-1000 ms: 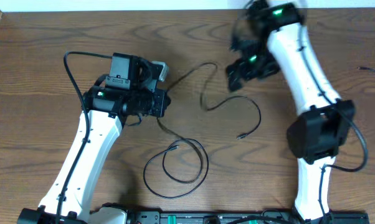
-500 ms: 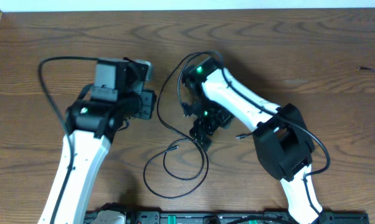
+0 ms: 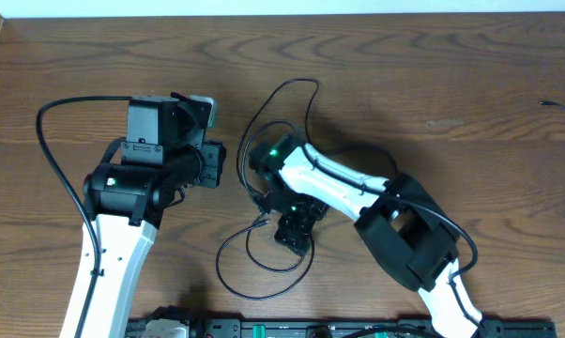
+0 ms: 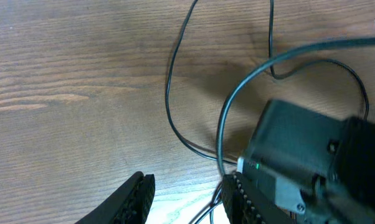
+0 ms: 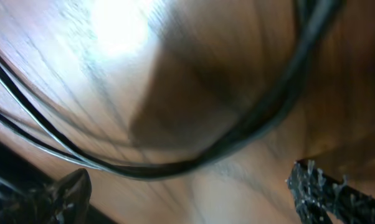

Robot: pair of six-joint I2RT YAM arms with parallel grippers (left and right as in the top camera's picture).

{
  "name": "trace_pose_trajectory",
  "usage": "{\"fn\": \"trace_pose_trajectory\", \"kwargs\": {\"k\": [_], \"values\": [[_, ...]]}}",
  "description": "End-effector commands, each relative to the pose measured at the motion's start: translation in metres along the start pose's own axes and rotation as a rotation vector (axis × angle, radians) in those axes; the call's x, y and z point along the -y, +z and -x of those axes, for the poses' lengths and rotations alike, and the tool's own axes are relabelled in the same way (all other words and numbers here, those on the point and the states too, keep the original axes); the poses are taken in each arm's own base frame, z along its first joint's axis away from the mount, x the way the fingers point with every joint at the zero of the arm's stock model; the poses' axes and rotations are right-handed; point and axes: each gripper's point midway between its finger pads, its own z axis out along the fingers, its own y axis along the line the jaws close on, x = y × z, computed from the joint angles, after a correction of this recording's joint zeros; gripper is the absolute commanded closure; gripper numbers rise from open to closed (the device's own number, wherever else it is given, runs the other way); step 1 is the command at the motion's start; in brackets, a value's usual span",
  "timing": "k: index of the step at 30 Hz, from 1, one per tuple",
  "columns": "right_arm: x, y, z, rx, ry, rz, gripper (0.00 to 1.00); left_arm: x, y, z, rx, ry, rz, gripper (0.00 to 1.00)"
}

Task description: Untangle cables

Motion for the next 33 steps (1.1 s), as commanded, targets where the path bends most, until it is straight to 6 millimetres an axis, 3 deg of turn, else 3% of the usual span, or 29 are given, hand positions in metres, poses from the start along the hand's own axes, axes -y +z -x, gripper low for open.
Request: {"fn": "trace_pose_trajectory", "kwargs": {"k": [1, 8, 13, 18, 24, 28, 32, 33], "values": [[-0.013, 0.021, 0.004, -0.007, -0.062, 0.010, 0.01, -0.001, -0.005, 0.004, 0.012, 0.012, 0.008, 0.59], [-0.019, 0.040, 0.014, 0.032, -0.051, -0.011, 0.25, 0.004, -0.005, 0.004, 0.009, 0.008, -0.023, 0.59], [-0.018, 0.052, 0.013, 0.040, -0.042, -0.014, 0.26, 0.004, -0.005, 0.003, 0.009, 0.007, -0.023, 0.59], [-0.015, 0.064, 0.017, 0.069, -0.046, -0.021, 0.55, 0.004, -0.005, 0.003, 0.006, 0.006, -0.023, 0.59], [-0.012, 0.066, 0.020, 0.087, -0.048, -0.032, 0.64, 0.004, -0.005, 0.003, 0.006, -0.005, -0.023, 0.59], [-0.010, 0.066, 0.021, 0.091, -0.049, -0.042, 0.78, 0.004, -0.005, 0.003, 0.006, -0.005, -0.023, 0.59], [-0.008, 0.065, 0.025, 0.106, -0.050, -0.053, 0.99, 0.004, -0.005, 0.003, 0.006, -0.005, -0.023, 0.59], [-0.008, 0.065, 0.026, 0.109, -0.047, -0.054, 0.99, 0.004, -0.005, 0.003, 0.006, -0.005, -0.023, 0.59]]}}
